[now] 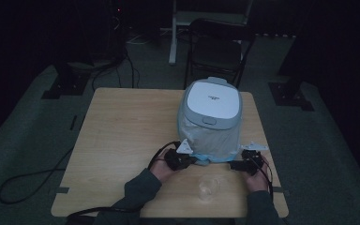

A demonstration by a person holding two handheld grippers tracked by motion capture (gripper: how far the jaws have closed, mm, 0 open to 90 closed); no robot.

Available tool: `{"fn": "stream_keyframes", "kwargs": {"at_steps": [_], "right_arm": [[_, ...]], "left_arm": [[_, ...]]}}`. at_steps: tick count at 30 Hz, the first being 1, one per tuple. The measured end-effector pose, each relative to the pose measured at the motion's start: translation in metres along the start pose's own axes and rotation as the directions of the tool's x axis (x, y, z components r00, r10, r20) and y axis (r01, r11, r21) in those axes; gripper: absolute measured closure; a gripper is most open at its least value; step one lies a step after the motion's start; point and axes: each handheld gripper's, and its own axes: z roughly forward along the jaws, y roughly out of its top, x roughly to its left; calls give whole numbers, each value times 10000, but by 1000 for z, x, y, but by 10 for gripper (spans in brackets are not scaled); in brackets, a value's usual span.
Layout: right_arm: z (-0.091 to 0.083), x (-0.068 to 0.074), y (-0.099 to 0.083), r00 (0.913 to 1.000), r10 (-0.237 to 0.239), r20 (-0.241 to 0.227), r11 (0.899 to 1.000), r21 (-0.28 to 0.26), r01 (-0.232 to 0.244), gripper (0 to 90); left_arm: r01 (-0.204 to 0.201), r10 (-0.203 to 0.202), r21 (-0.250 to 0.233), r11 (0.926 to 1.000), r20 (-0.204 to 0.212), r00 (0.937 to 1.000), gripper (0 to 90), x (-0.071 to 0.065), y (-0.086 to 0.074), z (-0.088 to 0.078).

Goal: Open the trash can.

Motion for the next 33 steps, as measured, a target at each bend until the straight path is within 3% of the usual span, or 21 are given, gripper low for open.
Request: {"fn": "stream_keyframes", "kwargs": {"at_steps": [7, 33], "right_arm": [[0, 0, 0, 10000, 4, 1, 10000, 0, -4, 120], [0, 0, 0, 10000, 7, 1, 10000, 1, -7, 120]], "left_arm": [[-203, 203, 39, 9998, 72, 9998, 900, -1, 5, 8], [-58, 57, -154, 9999, -30, 10000, 887, -2, 5, 12]]}}
